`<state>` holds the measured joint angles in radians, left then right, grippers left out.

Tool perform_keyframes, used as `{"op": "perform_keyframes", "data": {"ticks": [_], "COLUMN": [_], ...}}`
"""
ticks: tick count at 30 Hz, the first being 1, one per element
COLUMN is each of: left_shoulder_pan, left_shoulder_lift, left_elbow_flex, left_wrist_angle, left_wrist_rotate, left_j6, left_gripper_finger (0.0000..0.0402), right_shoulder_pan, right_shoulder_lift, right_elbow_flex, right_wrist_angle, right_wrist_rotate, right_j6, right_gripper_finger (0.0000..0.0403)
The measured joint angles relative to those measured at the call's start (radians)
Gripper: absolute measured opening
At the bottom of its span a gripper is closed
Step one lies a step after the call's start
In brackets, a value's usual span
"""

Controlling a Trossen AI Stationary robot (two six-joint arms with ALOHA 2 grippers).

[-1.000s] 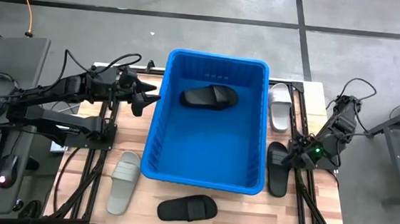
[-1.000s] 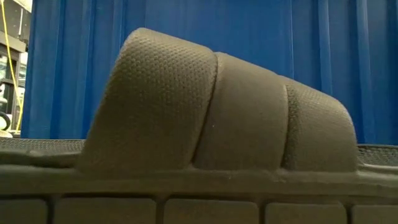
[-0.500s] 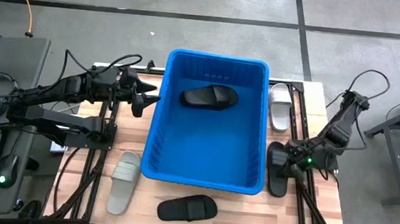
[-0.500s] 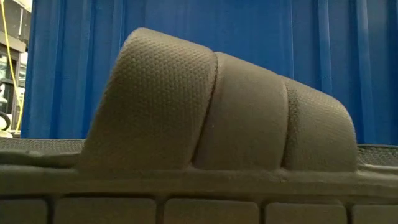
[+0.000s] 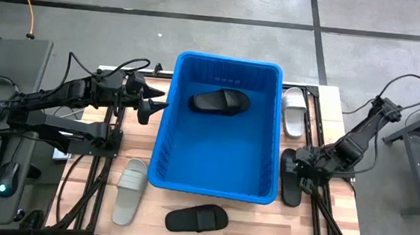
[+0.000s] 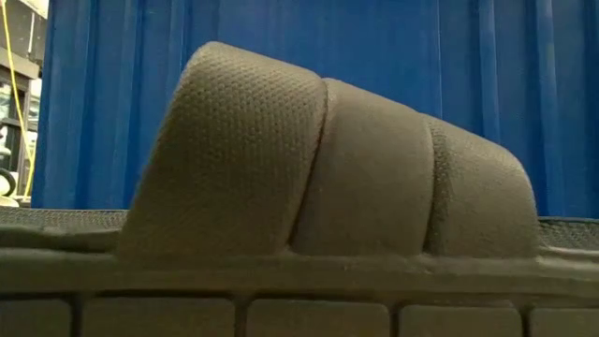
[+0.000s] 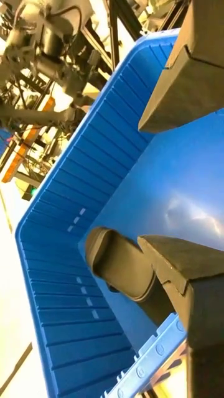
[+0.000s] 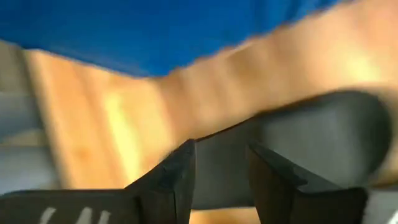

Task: Pick and place slides into bin
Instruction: Put the black slide into the blue container

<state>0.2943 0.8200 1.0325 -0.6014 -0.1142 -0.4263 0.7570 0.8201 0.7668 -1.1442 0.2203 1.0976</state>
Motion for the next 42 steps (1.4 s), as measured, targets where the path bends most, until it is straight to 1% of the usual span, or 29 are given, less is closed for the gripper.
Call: {"op": "perform_keyframes", "data": {"ticks": [2, 4, 6, 8, 10, 14, 17, 19, 23, 27, 29, 31, 35, 37, 39, 42], "left_shoulder_pan": [0.0, 0.0, 0.0, 0.0, 0.0, 0.0, 0.0, 0.0, 0.0, 0.0, 0.0, 0.0, 0.0, 0.0, 0.0, 0.0], "left_shoulder_lift": [0.0, 0.0, 0.0, 0.0, 0.0, 0.0, 0.0, 0.0, 0.0, -0.002, -0.003, -0.003, -0.003, -0.003, -0.003, -0.003], "left_elbow_flex": [0.0, 0.0, 0.0, 0.0, 0.0, 0.0, 0.0, 0.0, 0.0, 0.0, 0.0, 0.0, 0.0, 0.0, 0.0, 0.0], "left_wrist_angle": [0.0, 0.0, 0.0, 0.0, 0.0, 0.002, 0.007, 0.012, 0.011, 0.011, 0.01, 0.01, 0.011, 0.02, 0.026, 0.026], "left_wrist_rotate": [0.0, -0.001, -0.002, -0.002, 0.006, 0.016, 0.016, 0.016, 0.019, 0.036, 0.036, 0.036, 0.036, 0.036, 0.036, 0.036], "left_j6": [0.004, 0.007, 0.007, 0.007, 0.007, 0.007, 0.01, 0.011, 0.012, 0.039, 0.06, 0.074, 0.09, 0.09, 0.09, 0.093], "left_gripper_finger": [0.0271, 0.0271, 0.0271, 0.0271, 0.0271, 0.0271, 0.0271, 0.0271, 0.0271, 0.0271, 0.0271, 0.0271, 0.0271, 0.0271, 0.0271, 0.0271], "right_shoulder_pan": [-0.013, -0.024, -0.026, -0.016, -0.001, 0.024, 0.024, 0.024, 0.025, 0.037, 0.048, 0.075, 0.153, 0.183, 0.201, 0.211], "right_shoulder_lift": [0.081, 0.154, 0.212, 0.269, 0.314, 0.375, 0.399, 0.41, 0.438, 0.463, 0.481, 0.502, 0.548, 0.576, 0.601, 0.64], "right_elbow_flex": [0.047, 0.059, 0.057, 0.055, 0.061, 0.082, 0.077, 0.067, 0.064, 0.063, 0.063, 0.063, 0.063, 0.063, 0.063, 0.063], "right_wrist_angle": [-0.063, -0.108, -0.107, -0.116, -0.116, -0.091, -0.052, -0.053, -0.074, -0.112, -0.099, -0.106, -0.079, -0.099, -0.119, -0.15], "right_wrist_rotate": [0.017, -0.024, -0.084, -0.096, -0.081, -0.011, -0.011, -0.012, 0.028, 0.103, 0.078, 0.031, 0.018, 0.013, 0.024, 0.082], "right_j6": [-0.089, -0.163, -0.234, -0.252, -0.28, -0.318, -0.32, -0.307, -0.249, -0.175, -0.162, -0.096, -0.03, 0.02, 0.056, 0.085], "right_gripper_finger": [0.0124, 0.0124, 0.0124, 0.0124, 0.0124, 0.0124, 0.0124, 0.0124, 0.0124, 0.0124, 0.0127, 0.0139, 0.0181, 0.0204, 0.0222, 0.0236]}}
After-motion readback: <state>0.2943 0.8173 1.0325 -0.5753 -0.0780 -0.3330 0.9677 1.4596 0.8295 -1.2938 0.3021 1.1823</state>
